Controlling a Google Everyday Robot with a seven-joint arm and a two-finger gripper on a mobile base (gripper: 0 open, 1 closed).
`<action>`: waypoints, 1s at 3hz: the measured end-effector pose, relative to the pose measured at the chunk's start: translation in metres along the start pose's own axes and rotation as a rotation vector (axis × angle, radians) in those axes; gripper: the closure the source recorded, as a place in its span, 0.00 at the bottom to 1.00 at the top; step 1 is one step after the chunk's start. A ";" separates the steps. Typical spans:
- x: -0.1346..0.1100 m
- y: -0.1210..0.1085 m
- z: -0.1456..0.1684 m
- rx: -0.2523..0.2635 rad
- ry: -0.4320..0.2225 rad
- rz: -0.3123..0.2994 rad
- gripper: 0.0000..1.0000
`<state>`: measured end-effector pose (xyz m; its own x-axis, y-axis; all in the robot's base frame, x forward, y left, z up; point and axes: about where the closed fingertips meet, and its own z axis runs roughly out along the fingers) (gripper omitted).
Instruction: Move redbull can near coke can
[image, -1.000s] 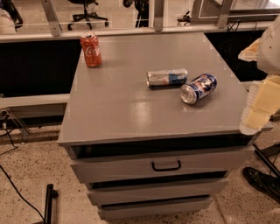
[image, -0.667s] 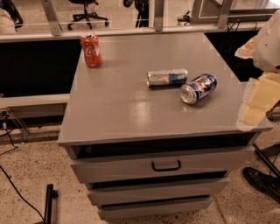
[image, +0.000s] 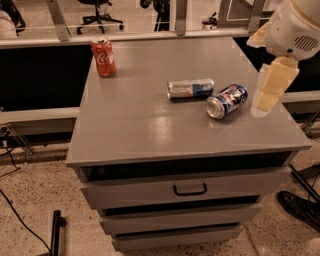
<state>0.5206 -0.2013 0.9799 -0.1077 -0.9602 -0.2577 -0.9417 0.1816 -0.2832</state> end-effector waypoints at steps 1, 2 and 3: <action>-0.022 -0.042 0.014 0.009 -0.046 -0.035 0.00; -0.047 -0.076 0.027 0.025 -0.094 -0.046 0.00; -0.068 -0.097 0.049 0.033 -0.103 -0.057 0.00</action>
Offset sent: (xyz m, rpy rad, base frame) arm 0.1270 0.0569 0.0167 0.1129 -0.0718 0.0840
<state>0.6351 -0.1432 0.9799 -0.0193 -0.9427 -0.3331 -0.9344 0.1356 -0.3295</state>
